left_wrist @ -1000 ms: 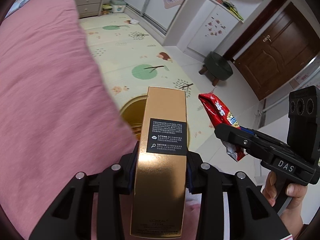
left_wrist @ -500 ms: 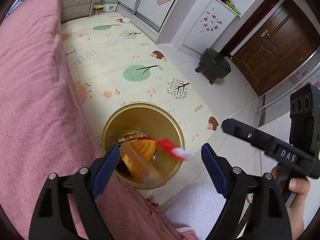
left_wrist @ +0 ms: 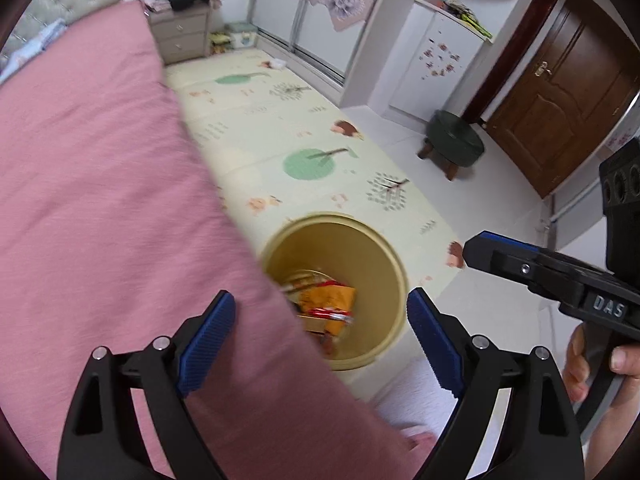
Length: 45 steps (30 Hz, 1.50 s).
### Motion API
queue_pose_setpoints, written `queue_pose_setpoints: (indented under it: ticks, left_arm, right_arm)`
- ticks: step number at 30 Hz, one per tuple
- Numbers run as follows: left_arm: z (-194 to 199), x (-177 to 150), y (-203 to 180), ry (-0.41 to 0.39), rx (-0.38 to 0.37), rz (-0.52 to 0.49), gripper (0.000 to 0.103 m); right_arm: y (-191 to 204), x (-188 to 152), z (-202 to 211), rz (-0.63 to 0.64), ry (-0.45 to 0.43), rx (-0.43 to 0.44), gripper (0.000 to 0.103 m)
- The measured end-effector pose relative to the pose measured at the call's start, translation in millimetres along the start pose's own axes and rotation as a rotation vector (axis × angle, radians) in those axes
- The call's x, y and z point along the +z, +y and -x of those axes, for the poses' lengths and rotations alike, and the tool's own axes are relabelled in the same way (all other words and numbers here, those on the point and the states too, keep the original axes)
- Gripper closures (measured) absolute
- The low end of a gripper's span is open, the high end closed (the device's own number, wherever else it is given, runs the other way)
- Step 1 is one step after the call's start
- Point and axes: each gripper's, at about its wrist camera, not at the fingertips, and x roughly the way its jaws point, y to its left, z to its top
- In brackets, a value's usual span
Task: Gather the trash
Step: 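Move both tools back over the bed toward the brown sock and blue box, then grasp the brown sock with the left tool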
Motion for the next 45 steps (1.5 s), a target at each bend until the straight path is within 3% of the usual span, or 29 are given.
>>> queue_pose_setpoints:
  ticks: [8, 12, 24, 30, 45]
  left_arm:
    - [56, -17, 49, -0.095, 0.099, 0.073, 0.015]
    - [82, -32, 79, -0.131, 0.178, 0.123, 0.015]
    - [152, -70, 189, -0.191, 0.34, 0.295, 0.013]
    - [163, -76, 239, -0.189, 0.459, 0.35, 0.012]
    - [151, -58, 333, -0.174, 0.496, 0.459, 0.012]
  right_arm:
    - [80, -3, -21, 0.149, 0.042, 0.07, 0.054]
    - [125, -10, -36, 0.22, 0.062, 0.106, 0.045]
    - [251, -17, -89, 0.408, 0.097, 0.185, 0.044]
    - [290, -16, -114, 0.432, 0.092, 0.179, 0.036]
    - [341, -2, -178, 0.425, 0.14, 0.181, 0.036]
